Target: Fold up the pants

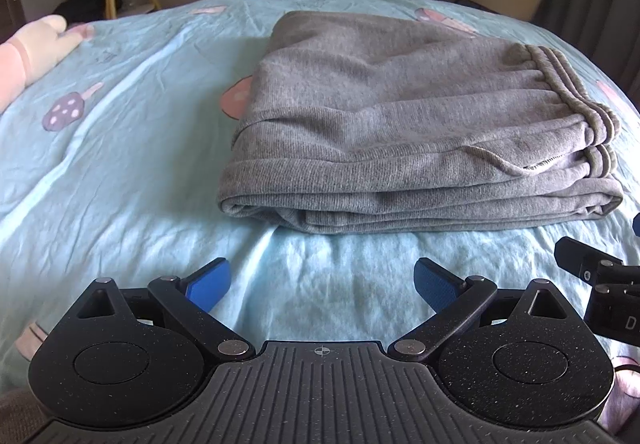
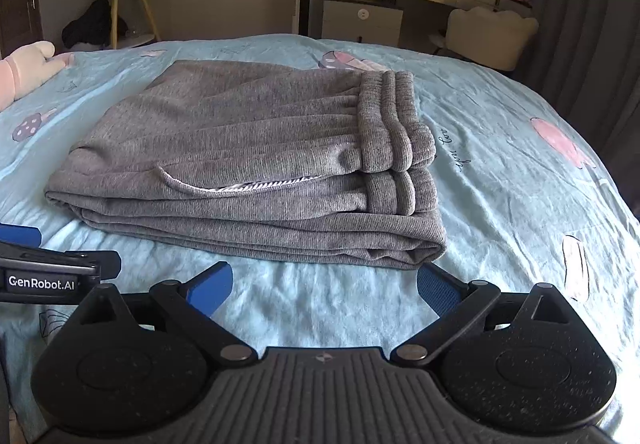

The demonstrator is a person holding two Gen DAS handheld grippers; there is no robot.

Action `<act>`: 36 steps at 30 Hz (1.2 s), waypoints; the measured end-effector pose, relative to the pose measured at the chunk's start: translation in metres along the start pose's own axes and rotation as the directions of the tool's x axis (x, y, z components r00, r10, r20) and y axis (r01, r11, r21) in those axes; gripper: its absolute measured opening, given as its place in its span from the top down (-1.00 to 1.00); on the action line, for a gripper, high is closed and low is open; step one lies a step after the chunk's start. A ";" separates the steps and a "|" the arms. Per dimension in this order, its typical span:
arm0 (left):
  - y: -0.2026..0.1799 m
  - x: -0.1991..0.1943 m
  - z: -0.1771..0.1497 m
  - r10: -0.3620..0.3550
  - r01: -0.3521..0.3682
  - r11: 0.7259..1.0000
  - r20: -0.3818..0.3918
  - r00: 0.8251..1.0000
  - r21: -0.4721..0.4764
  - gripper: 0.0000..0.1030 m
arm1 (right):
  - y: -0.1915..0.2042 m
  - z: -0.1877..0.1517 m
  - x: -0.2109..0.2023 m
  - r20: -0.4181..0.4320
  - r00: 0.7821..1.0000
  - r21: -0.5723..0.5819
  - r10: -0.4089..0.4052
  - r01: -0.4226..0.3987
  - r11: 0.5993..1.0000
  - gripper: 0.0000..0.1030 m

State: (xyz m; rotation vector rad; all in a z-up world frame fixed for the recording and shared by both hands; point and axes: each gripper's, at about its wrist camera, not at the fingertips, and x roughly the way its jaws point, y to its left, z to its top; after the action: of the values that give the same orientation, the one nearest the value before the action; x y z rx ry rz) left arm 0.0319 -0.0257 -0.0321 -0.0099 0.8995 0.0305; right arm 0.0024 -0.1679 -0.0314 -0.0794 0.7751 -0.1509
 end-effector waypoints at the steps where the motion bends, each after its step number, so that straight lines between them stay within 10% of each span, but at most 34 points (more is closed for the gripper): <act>1: 0.000 0.001 0.000 0.002 -0.002 1.000 -0.003 1.000 0.000 -0.96 | 0.000 -0.001 0.000 0.001 1.000 -0.005 0.000 0.000 1.000 -0.92; 36: 0.000 0.004 -0.001 0.010 -0.010 1.000 -0.020 1.000 0.003 -0.96 | 0.000 -0.005 -0.007 0.026 1.000 0.006 0.002 -0.002 1.000 -0.92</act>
State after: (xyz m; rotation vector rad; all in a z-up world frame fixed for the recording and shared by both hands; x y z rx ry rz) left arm 0.0335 -0.0258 -0.0360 -0.0025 0.9196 0.0386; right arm -0.0062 -0.1665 -0.0297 -0.0753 0.7492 -0.1501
